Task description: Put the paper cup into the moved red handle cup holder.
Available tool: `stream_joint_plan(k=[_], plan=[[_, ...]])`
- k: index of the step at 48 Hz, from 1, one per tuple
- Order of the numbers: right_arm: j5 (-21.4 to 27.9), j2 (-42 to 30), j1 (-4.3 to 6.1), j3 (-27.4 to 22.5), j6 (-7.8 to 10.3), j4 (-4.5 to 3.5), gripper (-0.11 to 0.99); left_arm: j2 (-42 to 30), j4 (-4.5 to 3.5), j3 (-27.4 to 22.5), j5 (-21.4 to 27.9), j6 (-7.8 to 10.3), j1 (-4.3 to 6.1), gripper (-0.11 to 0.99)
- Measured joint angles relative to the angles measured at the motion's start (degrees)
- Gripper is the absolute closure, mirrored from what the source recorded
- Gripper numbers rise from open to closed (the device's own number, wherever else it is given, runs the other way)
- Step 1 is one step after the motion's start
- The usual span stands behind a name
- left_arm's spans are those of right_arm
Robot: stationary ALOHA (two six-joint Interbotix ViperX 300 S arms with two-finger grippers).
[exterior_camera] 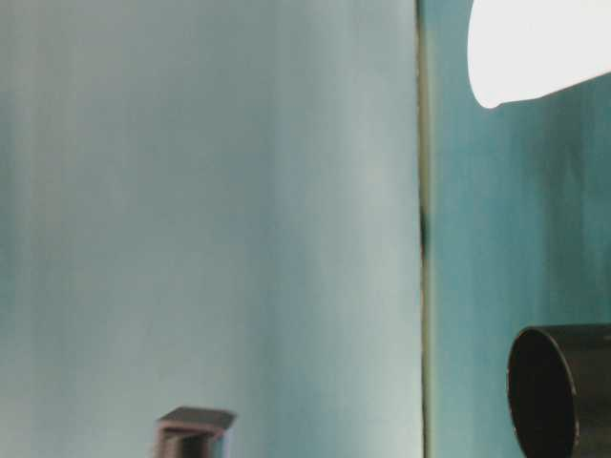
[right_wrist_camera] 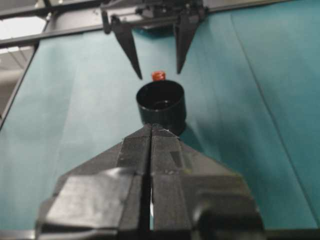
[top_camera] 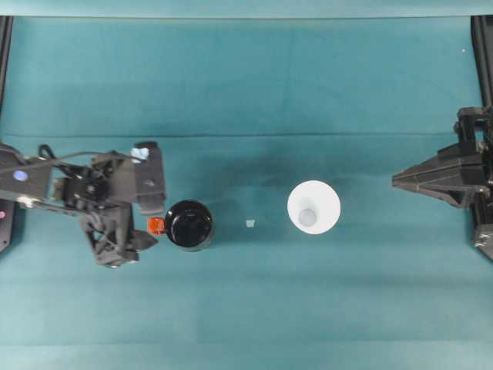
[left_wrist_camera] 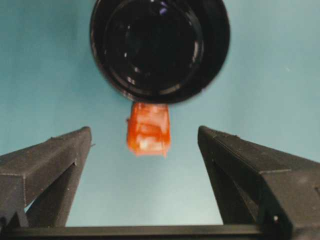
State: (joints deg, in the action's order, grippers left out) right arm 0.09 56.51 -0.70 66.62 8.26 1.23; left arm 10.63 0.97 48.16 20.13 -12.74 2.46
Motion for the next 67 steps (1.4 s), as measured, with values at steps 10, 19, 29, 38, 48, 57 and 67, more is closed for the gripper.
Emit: stream_joint_plan(k=[10,19,29,38,48,57,67], plan=[[0.1,0.1,0.00,0.0,0.00,0.00,0.98,-2.8,0.00,0.0,-0.5,0.18,0.00,-0.08],[0.1,0.1,0.00,0.0,0.00,0.09,0.98,-3.5,0.00,-0.1,-1.6,0.35,0.00,-0.08],[0.1,0.1,0.00,0.0,0.00,0.09,0.98,-3.5,0.00,-0.1,-1.8,0.35,-0.53,-0.08],[0.2,0.1,0.00,0.0,0.00,0.00,0.98,-3.8,0.00,0.0,-1.8,0.35,-0.62,-0.08],[0.2,0.1,0.00,0.0,0.00,0.09,0.98,-4.1,0.00,-0.1,-2.1,0.35,-0.70,-0.08],[0.3,0.1,-0.09,0.0,0.00,0.09,0.98,-4.8,0.00,-0.1,-2.2,0.35,-0.62,-0.08],[0.3,0.1,0.00,0.0,0.00,0.00,0.98,-5.0,0.00,0.0,-2.2,0.18,-0.70,-0.05]])
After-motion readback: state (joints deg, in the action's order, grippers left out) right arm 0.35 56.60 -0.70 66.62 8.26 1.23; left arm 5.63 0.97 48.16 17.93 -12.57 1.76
